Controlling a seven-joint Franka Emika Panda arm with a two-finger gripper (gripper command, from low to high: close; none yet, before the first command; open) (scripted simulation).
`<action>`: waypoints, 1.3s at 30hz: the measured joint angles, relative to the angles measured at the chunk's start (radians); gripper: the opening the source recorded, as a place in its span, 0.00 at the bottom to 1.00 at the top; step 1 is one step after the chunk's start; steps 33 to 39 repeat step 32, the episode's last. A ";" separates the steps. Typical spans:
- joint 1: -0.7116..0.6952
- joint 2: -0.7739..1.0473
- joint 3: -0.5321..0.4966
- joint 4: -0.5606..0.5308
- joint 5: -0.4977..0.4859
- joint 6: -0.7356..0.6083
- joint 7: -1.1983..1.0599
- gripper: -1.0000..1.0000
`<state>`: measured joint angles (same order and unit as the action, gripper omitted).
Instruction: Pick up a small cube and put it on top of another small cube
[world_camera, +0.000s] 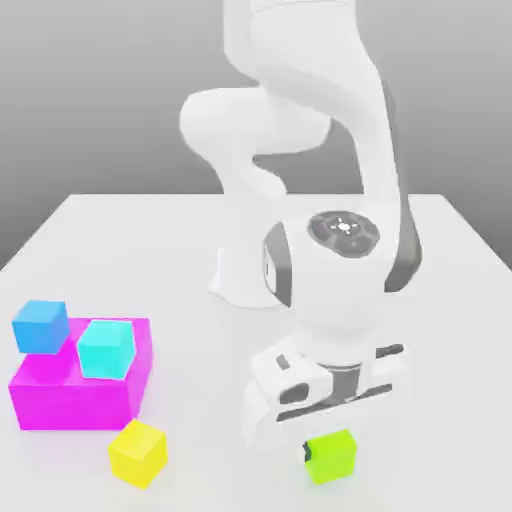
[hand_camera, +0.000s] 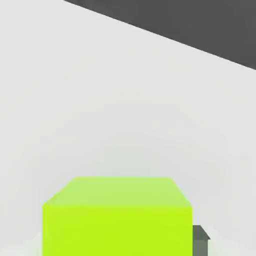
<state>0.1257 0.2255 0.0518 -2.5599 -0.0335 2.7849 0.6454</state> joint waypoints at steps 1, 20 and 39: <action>-0.010 -0.036 -0.010 -0.008 0.004 -0.028 0.005 0.00; -0.455 -0.440 -0.269 -0.188 -0.041 -0.248 0.297 0.00; -0.468 -0.531 -0.255 -0.163 -0.056 -0.364 0.310 1.00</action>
